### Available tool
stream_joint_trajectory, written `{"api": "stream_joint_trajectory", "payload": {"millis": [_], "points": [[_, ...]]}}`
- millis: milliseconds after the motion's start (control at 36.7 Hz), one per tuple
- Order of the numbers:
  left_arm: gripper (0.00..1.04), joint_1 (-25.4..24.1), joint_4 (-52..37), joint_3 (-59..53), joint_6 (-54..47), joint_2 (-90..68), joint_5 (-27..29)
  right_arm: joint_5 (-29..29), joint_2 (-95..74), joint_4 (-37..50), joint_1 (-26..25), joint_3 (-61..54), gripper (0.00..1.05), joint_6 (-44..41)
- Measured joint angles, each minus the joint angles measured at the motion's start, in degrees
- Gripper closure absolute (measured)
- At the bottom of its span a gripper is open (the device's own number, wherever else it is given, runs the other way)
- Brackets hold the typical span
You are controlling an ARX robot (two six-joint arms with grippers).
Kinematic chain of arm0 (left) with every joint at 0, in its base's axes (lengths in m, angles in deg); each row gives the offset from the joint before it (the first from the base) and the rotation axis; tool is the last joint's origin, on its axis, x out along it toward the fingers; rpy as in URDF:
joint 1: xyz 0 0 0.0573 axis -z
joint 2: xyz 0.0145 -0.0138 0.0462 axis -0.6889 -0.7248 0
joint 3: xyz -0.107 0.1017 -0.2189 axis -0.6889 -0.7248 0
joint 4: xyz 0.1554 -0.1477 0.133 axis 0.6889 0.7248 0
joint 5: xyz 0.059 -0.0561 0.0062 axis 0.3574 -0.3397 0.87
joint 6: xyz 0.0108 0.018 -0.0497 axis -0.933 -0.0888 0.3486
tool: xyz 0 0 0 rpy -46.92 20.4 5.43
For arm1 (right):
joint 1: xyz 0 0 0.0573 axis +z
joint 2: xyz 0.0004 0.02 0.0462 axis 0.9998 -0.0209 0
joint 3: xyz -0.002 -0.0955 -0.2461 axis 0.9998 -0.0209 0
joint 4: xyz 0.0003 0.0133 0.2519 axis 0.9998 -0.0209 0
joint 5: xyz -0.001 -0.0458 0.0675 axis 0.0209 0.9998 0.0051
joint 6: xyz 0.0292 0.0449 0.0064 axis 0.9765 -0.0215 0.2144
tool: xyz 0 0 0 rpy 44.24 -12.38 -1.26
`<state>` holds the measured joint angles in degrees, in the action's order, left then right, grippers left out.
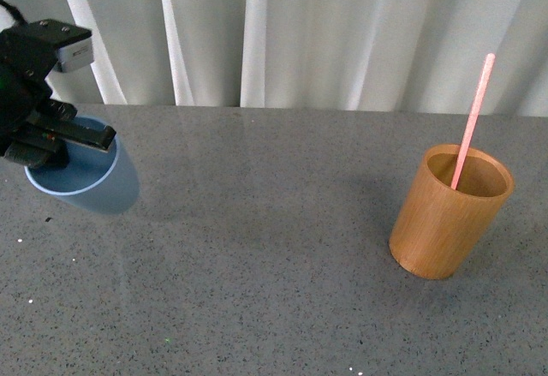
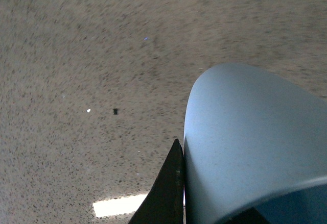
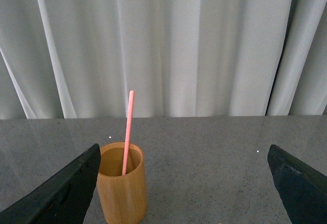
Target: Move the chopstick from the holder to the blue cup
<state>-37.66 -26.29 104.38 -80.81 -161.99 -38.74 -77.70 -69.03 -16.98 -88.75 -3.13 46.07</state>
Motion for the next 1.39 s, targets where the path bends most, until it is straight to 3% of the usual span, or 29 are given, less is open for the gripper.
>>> {"api": "stream_joint_trajectory", "payload": {"millis": [300, 409, 600, 955, 1391], "points": [[1.01, 13.25, 5.88, 2.32, -4.11, 5.53, -2.4, 0.0, 0.0, 0.0, 0.0, -0.02, 0.1, 0.0], [1.01, 19.37, 4.98, 2.36, -3.91, 3.98, -4.04, 0.02, 0.0, 0.0, 0.0, 0.0, 0.1, 0.0], [1.01, 24.68, 2.19, 2.86, -2.75, -1.7, -4.81, 0.0, 0.0, 0.0, 0.0, -0.02, 0.1, 0.0], [1.01, 25.88, -1.2, 7.82, -0.77, -12.07, -3.41, 0.0, 0.0, 0.0, 0.0, 0.0, 0.1, 0.0], [1.01, 25.38, -1.46, 7.85, -0.2, -13.35, -3.43, 0.0, 0.0, 0.0, 0.0, 0.0, 0.1, 0.0]]}}
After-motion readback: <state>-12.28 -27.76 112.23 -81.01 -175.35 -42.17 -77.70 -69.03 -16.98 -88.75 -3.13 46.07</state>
